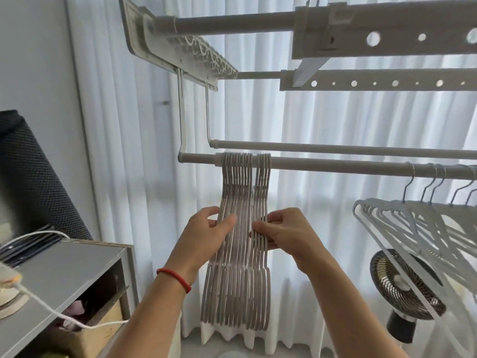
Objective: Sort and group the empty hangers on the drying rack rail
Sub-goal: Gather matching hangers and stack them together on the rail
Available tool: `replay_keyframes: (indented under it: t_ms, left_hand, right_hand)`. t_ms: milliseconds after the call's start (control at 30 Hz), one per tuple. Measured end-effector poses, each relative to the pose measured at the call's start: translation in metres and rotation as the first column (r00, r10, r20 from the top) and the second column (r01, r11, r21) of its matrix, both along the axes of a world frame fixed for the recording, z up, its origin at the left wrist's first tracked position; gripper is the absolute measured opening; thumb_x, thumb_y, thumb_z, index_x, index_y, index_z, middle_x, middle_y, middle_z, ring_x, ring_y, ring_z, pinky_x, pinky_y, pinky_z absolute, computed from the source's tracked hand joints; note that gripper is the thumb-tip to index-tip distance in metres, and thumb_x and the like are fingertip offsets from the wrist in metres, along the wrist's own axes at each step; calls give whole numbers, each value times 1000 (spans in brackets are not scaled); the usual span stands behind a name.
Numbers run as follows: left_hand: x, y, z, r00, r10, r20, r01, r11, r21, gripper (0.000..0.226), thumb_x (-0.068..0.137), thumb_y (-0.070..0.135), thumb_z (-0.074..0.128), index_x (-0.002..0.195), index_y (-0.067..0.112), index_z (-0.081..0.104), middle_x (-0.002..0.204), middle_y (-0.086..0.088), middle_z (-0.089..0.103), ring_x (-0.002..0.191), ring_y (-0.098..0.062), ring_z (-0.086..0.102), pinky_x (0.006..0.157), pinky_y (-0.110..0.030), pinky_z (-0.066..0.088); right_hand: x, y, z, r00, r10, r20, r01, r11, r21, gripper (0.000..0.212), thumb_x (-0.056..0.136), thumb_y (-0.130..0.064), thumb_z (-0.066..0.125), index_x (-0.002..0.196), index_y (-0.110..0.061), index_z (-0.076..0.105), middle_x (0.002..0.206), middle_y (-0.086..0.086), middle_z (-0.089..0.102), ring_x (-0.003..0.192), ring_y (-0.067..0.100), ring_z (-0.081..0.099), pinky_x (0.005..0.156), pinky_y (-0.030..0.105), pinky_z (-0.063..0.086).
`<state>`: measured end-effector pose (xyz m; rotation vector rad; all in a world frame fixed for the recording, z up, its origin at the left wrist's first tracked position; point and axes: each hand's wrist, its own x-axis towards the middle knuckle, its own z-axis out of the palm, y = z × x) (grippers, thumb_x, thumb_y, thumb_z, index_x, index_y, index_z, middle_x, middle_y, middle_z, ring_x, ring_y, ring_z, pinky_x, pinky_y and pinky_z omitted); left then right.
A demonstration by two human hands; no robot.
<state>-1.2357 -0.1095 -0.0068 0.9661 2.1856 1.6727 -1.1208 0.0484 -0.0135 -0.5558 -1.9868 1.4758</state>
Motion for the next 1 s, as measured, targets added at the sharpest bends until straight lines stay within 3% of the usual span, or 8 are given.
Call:
replay_keyframes:
  t_ms: [200,467,600,833,933,1000]
  left_hand:
    - [-9,6,-12,988,-72,139,55,991,122,45,91,29,72,132,18,59,101,-6,78,89,-24,76,86,-52,60]
    - [-14,4,-15,986,-52,159,24,985,171,48,90,20,75,134,17,56,101,-7,77,85,-22,77,82,-49,62]
    - [-13,3,-17,990,-48,130,27,987,161,52,89,22,76,136,20,54,103,-4,76,86,-18,77,82,-45,63]
    - [-10,2,-13,996,-13,83,1,989,147,60,86,20,79,139,21,52,108,-3,73,82,-14,76,74,-34,62]
    - [-4,-3,-5,1000,23,5,-23,998,61,67,85,27,79,144,22,47,122,-7,67,93,-20,72,83,-38,60]
    - [2,-7,0,987,69,-144,-75,996,-37,70,87,33,77,147,23,43,131,-6,61,103,-23,68,92,-41,56]
  right_hand:
    - [-7,0,1,1000,-11,18,10,999,47,20,86,-10,79,81,8,73,77,18,77,74,34,77,73,44,65]
    - [-7,-5,7,996,76,44,-77,997,22,19,86,-11,80,86,7,75,79,18,78,73,30,78,66,33,63]
    - [-2,-6,5,995,98,35,-98,995,-10,30,88,-17,79,91,12,73,82,18,78,73,30,78,63,29,62]
    - [4,-9,1,994,113,-8,-114,991,-69,28,91,-21,76,93,7,75,87,18,79,75,30,78,65,31,62]
    - [5,-12,-2,996,91,3,-91,995,-50,33,94,-27,74,94,6,75,88,17,79,79,33,78,72,36,64]
    - [9,-12,-5,1000,26,1,-26,999,-32,37,97,-34,68,95,2,75,88,16,79,79,32,78,76,40,65]
